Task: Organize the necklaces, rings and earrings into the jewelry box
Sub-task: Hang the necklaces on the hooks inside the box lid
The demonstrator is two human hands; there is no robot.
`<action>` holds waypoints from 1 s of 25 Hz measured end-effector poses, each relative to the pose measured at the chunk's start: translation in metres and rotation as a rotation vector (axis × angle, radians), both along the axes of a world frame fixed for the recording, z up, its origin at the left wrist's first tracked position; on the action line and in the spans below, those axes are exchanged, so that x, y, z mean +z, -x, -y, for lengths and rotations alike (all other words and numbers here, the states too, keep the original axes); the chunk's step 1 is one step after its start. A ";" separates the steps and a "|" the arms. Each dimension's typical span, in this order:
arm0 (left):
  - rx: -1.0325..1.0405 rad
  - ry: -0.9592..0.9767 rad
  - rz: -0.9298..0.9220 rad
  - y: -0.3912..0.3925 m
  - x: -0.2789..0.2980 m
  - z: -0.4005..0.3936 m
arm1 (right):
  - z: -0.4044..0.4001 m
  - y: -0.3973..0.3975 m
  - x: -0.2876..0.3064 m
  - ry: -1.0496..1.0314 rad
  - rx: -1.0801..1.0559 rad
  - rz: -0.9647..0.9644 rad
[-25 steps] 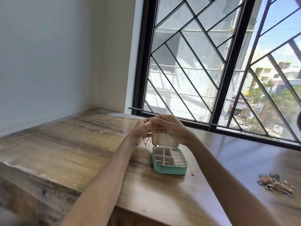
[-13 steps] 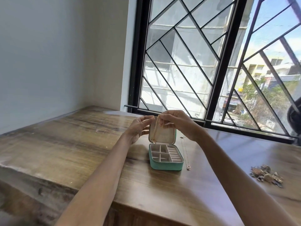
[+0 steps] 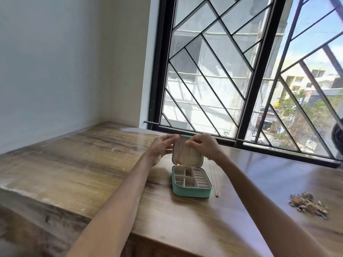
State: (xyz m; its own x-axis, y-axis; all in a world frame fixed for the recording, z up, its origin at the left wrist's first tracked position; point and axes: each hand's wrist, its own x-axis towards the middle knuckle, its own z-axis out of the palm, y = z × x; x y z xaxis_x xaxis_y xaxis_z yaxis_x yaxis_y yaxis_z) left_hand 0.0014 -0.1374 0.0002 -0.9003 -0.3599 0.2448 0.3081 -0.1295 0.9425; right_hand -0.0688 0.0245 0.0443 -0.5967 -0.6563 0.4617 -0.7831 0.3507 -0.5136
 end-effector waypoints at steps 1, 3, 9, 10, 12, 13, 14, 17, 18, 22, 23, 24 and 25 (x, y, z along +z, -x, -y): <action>0.005 0.001 0.003 0.000 -0.001 0.000 | 0.002 0.001 0.000 0.007 -0.045 -0.046; 0.014 0.008 0.004 0.002 -0.001 0.001 | 0.004 0.001 -0.001 0.009 -0.133 -0.129; -0.004 0.001 -0.021 0.004 -0.003 0.001 | 0.007 -0.002 -0.009 0.021 -0.240 -0.310; -0.006 0.003 -0.021 0.004 -0.003 0.001 | 0.006 -0.003 -0.009 0.016 -0.258 -0.353; -0.007 0.011 -0.019 0.004 -0.004 0.002 | 0.006 -0.005 -0.009 -0.006 -0.291 -0.417; -0.007 0.013 -0.021 0.004 -0.004 0.002 | 0.005 -0.005 -0.010 -0.020 -0.306 -0.436; -0.006 0.013 -0.025 0.004 -0.004 0.002 | 0.005 -0.006 -0.010 -0.030 -0.317 -0.450; -0.004 0.006 -0.036 0.004 -0.005 0.003 | 0.003 -0.009 -0.011 -0.019 -0.323 -0.482; -0.001 0.001 -0.039 0.004 -0.004 0.003 | 0.002 -0.010 -0.011 -0.011 -0.320 -0.491; 0.003 -0.002 -0.040 0.005 -0.005 0.003 | 0.001 -0.012 -0.011 0.008 -0.308 -0.530; 0.006 -0.002 -0.039 0.005 -0.005 0.003 | 0.001 -0.012 -0.011 0.016 -0.298 -0.544; 0.007 -0.002 -0.038 0.005 -0.005 0.003 | 0.002 -0.011 -0.011 0.022 -0.290 -0.562; 0.008 -0.003 -0.038 0.005 -0.005 0.003 | 0.003 -0.010 -0.012 0.022 -0.289 -0.584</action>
State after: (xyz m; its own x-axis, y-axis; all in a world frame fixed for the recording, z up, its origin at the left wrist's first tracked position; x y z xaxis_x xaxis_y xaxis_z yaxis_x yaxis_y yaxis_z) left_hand -0.0040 -0.1401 -0.0051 -0.8875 -0.3675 0.2779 0.3449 -0.1299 0.9296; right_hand -0.0584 0.0214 0.0324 -0.3950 -0.4936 0.7748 -0.8109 0.5837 -0.0415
